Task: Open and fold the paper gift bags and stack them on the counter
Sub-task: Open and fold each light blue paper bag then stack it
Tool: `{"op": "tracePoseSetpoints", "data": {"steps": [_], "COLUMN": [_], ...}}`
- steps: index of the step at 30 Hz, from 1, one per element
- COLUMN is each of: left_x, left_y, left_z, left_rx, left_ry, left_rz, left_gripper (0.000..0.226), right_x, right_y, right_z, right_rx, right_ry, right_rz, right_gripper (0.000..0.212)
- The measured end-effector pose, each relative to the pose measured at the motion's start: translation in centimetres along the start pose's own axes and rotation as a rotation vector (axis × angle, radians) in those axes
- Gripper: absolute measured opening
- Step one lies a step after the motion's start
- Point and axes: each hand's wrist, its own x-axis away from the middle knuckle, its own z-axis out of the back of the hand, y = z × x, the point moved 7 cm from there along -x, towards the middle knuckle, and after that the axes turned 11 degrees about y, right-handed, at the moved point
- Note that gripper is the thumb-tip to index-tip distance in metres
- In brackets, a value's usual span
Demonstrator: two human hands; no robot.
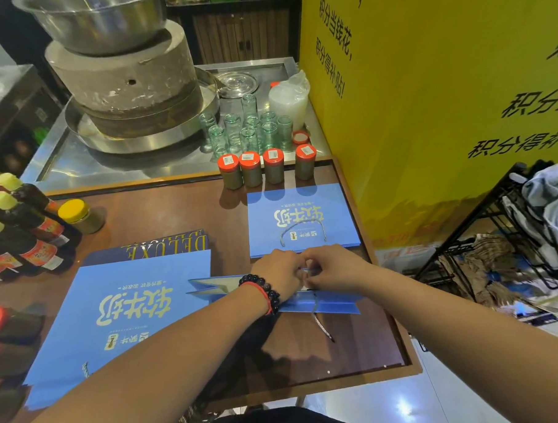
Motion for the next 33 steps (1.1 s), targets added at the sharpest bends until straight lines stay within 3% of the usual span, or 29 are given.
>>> {"op": "tracePoseSetpoints", "data": {"steps": [3, 12, 17, 27, 33], "left_x": [-0.1, -0.5, -0.6, -0.8, -1.1], "left_y": [0.4, 0.4, 0.1, -0.1, -0.2], "left_z": [-0.2, -1.2, -1.3, -1.0, -1.2], "left_rx": [0.029, 0.077, 0.112, 0.106, 0.113], "left_ry": [-0.019, -0.052, -0.037, -0.023, -0.014], "left_rz": [0.025, 0.061, 0.071, 0.068, 0.076], "left_gripper": [0.019, 0.019, 0.019, 0.017, 0.016], "right_x": [0.1, 1.0, 1.2, 1.5, 1.3], "right_y": [0.5, 1.4, 0.8, 0.3, 0.4], "right_z": [-0.3, 0.0, 0.0, 0.3, 0.4], "right_rx": [0.174, 0.284, 0.304, 0.310, 0.312], "right_ry": [0.073, 0.182, 0.178, 0.318, 0.347], "right_rz": [0.002, 0.024, 0.108, 0.194, 0.152], "right_gripper": [0.011, 0.020, 0.011, 0.012, 0.007]}}
